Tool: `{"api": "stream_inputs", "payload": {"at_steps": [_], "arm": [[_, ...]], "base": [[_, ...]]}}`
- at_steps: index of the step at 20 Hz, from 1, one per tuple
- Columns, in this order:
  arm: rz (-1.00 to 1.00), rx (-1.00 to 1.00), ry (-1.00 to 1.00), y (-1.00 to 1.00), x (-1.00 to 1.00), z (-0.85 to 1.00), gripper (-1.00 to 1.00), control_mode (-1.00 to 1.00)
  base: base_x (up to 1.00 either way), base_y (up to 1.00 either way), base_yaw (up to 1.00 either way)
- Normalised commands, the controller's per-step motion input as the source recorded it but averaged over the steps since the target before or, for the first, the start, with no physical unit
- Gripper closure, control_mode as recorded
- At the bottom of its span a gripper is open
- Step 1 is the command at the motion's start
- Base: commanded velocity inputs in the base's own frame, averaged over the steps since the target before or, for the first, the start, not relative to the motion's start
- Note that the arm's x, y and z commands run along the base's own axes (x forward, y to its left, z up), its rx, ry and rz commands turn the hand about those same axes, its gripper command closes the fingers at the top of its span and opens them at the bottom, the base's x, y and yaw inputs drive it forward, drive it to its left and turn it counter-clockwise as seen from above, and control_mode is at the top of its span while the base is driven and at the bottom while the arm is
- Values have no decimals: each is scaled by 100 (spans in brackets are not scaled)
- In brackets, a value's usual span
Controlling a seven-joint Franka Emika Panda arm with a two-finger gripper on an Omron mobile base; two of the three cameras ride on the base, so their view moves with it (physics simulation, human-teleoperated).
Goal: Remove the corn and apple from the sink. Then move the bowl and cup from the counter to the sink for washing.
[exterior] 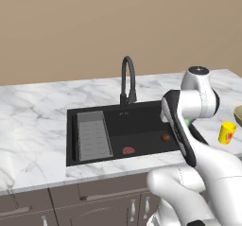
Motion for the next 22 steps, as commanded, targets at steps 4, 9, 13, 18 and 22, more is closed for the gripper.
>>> {"api": "stream_inputs", "payload": {"at_steps": [4,9,13,18,22], "arm": [[0,0,22,40,-24,6,100,-100],[0,0,22,39,-24,6,100,-100],[0,0,20,43,-21,4,100,-100],[0,0,8,52,-10,0,100,-100],[0,0,9,51,-9,0,100,-100]], "base": [[0,0,0],[0,0,0],[0,0,0],[0,0,0],[0,0,0]]}}
